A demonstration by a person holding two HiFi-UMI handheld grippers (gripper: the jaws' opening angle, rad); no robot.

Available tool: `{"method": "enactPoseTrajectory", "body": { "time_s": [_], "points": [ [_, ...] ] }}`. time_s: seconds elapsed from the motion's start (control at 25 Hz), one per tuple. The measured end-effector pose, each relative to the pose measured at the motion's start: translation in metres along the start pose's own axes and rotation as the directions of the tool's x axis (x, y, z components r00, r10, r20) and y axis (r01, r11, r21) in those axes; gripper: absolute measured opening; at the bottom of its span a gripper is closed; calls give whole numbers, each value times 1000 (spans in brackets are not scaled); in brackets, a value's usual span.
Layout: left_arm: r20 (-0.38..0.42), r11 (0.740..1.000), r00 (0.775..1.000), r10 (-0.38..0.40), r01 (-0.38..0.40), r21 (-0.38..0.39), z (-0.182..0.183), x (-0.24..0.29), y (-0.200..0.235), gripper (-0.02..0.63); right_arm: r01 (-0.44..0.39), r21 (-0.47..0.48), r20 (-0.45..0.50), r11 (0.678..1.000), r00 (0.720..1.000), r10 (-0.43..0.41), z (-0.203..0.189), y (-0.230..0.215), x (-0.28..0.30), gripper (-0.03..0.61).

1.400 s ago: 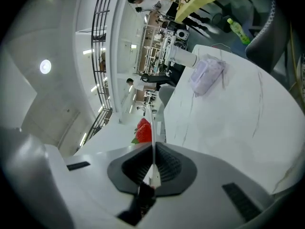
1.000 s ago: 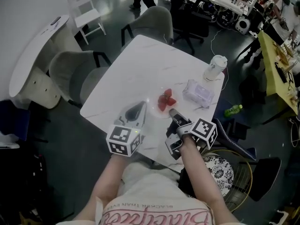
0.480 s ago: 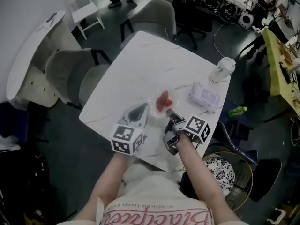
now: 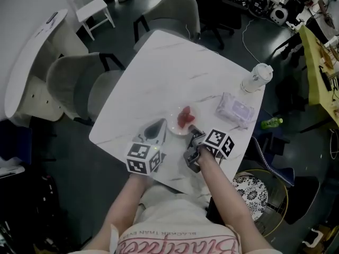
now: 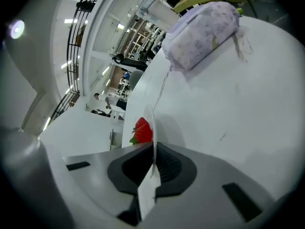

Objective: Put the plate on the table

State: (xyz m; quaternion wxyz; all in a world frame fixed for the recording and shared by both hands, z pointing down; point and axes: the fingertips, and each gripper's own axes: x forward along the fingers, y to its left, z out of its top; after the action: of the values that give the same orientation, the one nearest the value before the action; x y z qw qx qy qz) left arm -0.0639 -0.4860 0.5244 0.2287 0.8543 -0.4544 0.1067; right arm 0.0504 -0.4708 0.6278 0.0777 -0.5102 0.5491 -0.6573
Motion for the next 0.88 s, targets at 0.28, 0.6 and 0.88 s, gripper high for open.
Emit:
{"method": "enactPoseTrajectory", "body": {
  "time_s": [0.28,0.6,0.88],
  "points": [
    [-24,1000,1000,-5,5,-15,-6,10,8,5,88,-227,45,970,996,-80,9,-8,12,12],
    [-50,1000,999,-15,14,-14,-14,17,6,5,214,-427,122,878,976,-179,22,-18,14,77],
    [-55,1000,998,-11,10,-22,-18,18,9,5,316,-668,177,673,947,-269,25,-21,20,129]
  ]
}}
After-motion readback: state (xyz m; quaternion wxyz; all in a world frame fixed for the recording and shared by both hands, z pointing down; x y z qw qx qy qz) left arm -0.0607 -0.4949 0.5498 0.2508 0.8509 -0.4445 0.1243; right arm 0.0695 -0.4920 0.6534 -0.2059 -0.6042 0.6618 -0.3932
